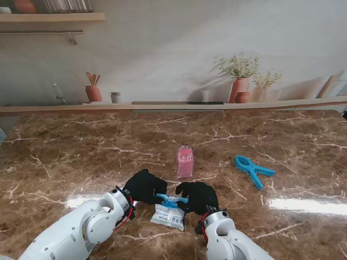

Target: Fill the seasoning bottle

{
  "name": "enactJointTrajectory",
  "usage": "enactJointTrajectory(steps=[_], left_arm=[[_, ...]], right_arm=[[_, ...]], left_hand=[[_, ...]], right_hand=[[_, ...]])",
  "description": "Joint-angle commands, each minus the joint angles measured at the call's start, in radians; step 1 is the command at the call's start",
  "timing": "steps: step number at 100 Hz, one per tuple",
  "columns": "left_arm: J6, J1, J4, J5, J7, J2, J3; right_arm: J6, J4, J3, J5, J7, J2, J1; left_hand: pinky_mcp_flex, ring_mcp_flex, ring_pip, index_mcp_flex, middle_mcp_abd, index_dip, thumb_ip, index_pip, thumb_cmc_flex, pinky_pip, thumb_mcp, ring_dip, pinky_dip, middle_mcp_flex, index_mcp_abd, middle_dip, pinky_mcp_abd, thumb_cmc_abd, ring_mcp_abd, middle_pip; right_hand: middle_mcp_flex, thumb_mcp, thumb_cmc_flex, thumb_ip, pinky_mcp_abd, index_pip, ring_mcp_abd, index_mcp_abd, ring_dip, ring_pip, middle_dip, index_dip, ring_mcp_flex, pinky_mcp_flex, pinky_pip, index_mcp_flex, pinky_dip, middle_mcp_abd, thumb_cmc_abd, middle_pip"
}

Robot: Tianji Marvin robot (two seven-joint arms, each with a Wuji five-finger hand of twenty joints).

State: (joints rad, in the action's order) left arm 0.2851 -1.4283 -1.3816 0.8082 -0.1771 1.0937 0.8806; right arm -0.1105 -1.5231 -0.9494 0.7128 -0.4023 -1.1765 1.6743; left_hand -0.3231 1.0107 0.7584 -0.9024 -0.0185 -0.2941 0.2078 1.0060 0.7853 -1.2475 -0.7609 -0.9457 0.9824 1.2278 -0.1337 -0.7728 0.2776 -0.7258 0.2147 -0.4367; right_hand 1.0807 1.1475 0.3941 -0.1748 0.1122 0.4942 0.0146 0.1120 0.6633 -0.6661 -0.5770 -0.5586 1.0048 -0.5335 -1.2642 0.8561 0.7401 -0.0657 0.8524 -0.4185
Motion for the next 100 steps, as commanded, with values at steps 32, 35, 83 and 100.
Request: enactJointTrajectory(steps=[32, 35, 83, 100], left_arm=[[-0.006, -0.009, -0.009, 0.013, 0.01, -0.003, 0.017], [-0.007, -0.01, -0.011, 0.016, 0.012, -0.004, 0.019], [0.0, -0.013, -0.016, 0.078, 0.009, -0.016, 0.025], [0.006, -0.014, -0.017, 0.086, 0.007, -0.018, 0.024]], right_arm=[[-0.072, -0.137, -0.151, 0.084, 0.031, 0.031, 0.124], [-0.08, -0.14, -0.161, 0.088, 0.029, 0.03, 0.126], [-0.286, -0.101, -0.321, 0.271, -0.008, 0.042, 0.117], [-0.346, -0.052, -0.338, 0.333, 0.042, 0.058, 0.092]], left_hand=[[0.013, -0.002, 0.001, 0.02, 0.028, -0.018, 0.01, 0.044, -0.014, 0.019, -0.035, -0.013, -0.017, 0.011, -0.065, -0.019, -0.014, -0.016, -0.036, 0.011], [0.013, -0.003, 0.0, 0.02, 0.029, -0.02, 0.009, 0.043, -0.014, 0.019, -0.034, -0.014, -0.017, 0.01, -0.065, -0.02, -0.014, -0.015, -0.037, 0.011], [0.026, -0.013, -0.002, 0.03, 0.032, -0.042, 0.007, 0.039, -0.015, 0.024, -0.027, -0.022, -0.016, -0.002, -0.069, -0.028, -0.016, -0.007, -0.038, -0.001], [0.028, -0.014, -0.003, 0.034, 0.036, -0.045, 0.007, 0.038, -0.018, 0.025, -0.026, -0.022, -0.016, -0.003, -0.073, -0.028, -0.017, -0.003, -0.037, -0.001]], right_hand=[[-0.085, -0.044, -0.091, 0.03, 0.005, -0.07, 0.0, -0.017, -0.061, 0.123, 0.045, 0.004, -0.078, 0.065, 0.124, -0.083, -0.028, -0.004, -0.029, 0.038], [-0.086, -0.046, -0.09, 0.03, 0.006, -0.07, -0.001, -0.017, -0.061, 0.125, 0.045, 0.004, -0.078, 0.066, 0.127, -0.083, -0.028, -0.004, -0.028, 0.038], [-0.24, -0.045, -0.076, 0.026, -0.024, -0.039, -0.007, -0.053, -0.026, 0.097, 0.0, -0.091, -0.25, 0.197, 0.195, -0.144, 0.028, 0.015, -0.016, -0.002], [-0.292, -0.044, -0.077, 0.025, -0.033, -0.049, -0.004, -0.067, -0.023, 0.089, -0.008, -0.104, -0.301, 0.228, 0.223, -0.164, 0.042, 0.018, -0.01, -0.011]])
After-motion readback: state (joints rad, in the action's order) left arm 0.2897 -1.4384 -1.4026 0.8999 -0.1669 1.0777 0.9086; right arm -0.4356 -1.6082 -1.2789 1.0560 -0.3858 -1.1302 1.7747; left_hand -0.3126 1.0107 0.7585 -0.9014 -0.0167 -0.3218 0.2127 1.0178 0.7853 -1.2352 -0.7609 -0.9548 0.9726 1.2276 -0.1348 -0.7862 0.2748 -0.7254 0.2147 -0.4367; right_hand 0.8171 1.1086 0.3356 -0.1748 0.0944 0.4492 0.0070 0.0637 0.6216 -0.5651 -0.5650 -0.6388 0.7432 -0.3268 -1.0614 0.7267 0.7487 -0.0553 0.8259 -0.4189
